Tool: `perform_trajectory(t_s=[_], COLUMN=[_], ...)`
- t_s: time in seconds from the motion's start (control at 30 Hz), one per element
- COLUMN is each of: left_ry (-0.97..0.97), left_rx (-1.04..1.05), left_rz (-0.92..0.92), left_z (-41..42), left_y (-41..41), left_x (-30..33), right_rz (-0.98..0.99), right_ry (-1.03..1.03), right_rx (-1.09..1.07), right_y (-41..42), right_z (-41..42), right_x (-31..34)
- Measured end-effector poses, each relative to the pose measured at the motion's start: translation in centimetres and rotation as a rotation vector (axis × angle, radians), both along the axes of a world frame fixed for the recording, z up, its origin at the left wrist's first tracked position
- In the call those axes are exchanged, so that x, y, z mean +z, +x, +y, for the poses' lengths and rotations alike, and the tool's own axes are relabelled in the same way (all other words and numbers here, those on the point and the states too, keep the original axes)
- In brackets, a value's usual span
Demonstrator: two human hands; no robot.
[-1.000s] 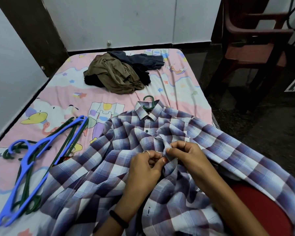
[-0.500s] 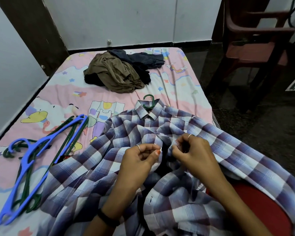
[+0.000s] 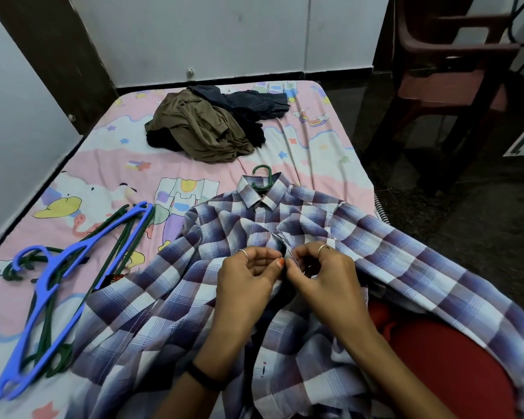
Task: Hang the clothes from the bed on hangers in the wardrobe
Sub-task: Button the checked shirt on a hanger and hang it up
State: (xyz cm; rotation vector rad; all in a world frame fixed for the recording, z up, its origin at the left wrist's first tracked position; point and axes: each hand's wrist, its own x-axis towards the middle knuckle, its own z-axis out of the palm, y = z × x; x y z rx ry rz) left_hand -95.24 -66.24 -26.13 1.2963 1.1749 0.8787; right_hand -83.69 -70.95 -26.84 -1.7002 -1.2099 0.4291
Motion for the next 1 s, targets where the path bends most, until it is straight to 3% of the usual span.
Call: perform_trajectory(t_s=[0.2,0.5,0.67,1.0], left_ry=[-0.101,-0.115,-0.116,-0.077], left_rx=[-0.002,0.056,0.075,0.037], left_rz=[-0.103,-0.089,-0.077,0.074], left_z=[0.1,0.2,-0.2,-0.5], left_y=[0.1,0.4,0.4,0.0], left_x=[0.4,-0.2,-0.6,-0.4], right_rz=[0.286,0.661,0.648,0.444], right_ry=[0.001,0.023,-0.007,-0.100], right_rx=[0.027,0.085,0.062,0.067], right_y=[0.1,-0.1,-0.3,-0.4], right_z=[-0.2,-0.4,-0.2,0.2], right_x=[-1.3,-1.7,-2.1,-2.8])
